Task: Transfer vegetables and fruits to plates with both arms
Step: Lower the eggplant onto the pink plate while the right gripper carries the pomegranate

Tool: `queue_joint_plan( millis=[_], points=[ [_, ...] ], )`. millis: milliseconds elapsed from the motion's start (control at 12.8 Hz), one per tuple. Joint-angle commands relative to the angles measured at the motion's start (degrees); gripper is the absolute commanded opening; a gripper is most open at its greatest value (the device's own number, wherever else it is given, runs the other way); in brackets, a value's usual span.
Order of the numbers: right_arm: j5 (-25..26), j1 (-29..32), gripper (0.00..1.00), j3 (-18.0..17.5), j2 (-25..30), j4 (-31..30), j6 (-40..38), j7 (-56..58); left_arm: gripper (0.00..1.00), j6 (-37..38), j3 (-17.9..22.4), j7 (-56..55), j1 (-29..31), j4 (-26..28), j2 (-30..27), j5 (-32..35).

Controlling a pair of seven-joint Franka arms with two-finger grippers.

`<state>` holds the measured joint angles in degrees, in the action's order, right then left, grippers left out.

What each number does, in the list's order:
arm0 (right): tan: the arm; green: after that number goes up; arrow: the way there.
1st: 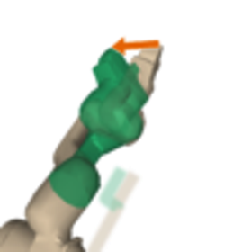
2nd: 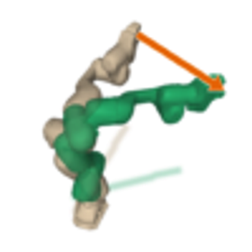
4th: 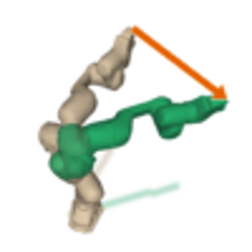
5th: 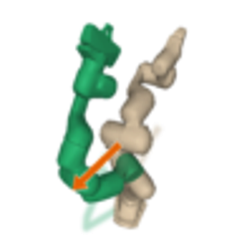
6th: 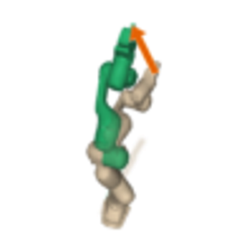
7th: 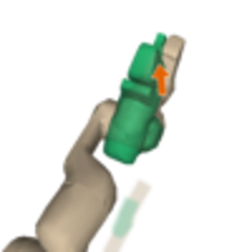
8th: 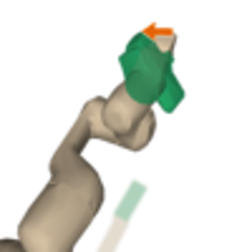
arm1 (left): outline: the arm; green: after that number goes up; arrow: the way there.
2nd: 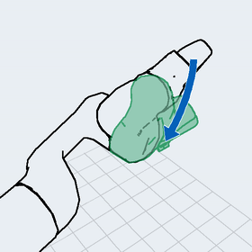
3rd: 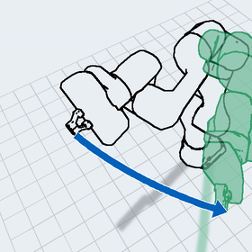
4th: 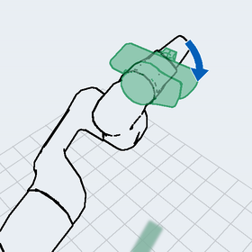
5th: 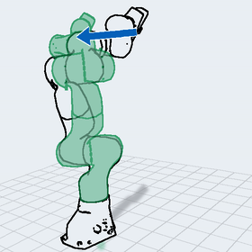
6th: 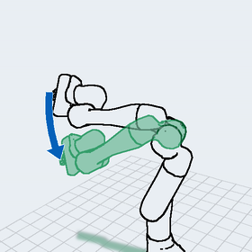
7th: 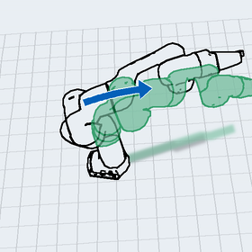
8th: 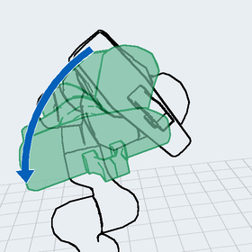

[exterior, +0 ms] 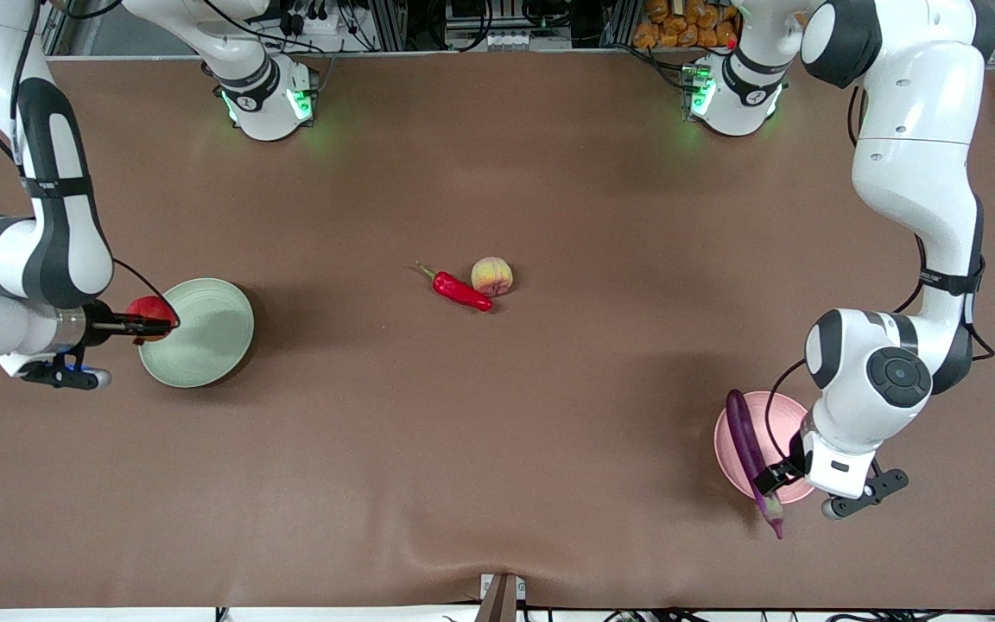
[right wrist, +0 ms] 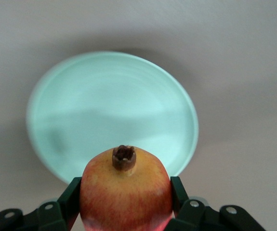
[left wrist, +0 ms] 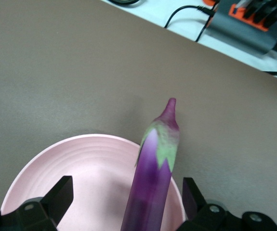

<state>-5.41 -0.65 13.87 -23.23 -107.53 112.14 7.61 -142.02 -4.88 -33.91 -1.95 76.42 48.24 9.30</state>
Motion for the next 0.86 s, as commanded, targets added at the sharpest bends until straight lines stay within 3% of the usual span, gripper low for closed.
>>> queue_joint_plan(
  millis=[0, 313, 470, 548, 705, 783],
  points=[
    [-1.4, -0.1, 0.0, 0.7, 4.0, -10.9, 8.3, 2.2, 1.0, 3.9, -0.3, -0.4, -1.4, 1.5, -4.4, 0.4],
    [-2.8, -0.2, 0.0, 0.7, 3.2, -14.2, 14.3, 2.3, 1.0, 21.3, -0.8, -1.4, -8.1, 1.9, -11.2, -0.1],
    [-2.9, 0.0, 0.04, 0.7, 2.7, -13.8, 14.8, 2.3, 1.0, 26.0, -0.8, -7.4, -12.8, 1.6, -12.7, -0.4],
    [-2.9, 0.1, 0.57, 0.7, 2.2, -13.1, 14.8, 2.3, 1.0, 26.1, -0.8, -12.0, -14.9, 1.5, -12.9, -0.5],
    [-2.9, -0.5, 1.0, 0.7, 2.3, -11.7, 14.1, 1.8, 1.0, 26.8, -1.1, -21.5, -19.6, 1.5, -13.1, -0.8],
    [-2.9, -0.5, 1.0, 0.6, 2.4, -11.2, 14.1, 1.8, 1.0, 26.8, -1.5, -27.4, -22.2, 1.4, -13.1, -1.5]
  ],
)
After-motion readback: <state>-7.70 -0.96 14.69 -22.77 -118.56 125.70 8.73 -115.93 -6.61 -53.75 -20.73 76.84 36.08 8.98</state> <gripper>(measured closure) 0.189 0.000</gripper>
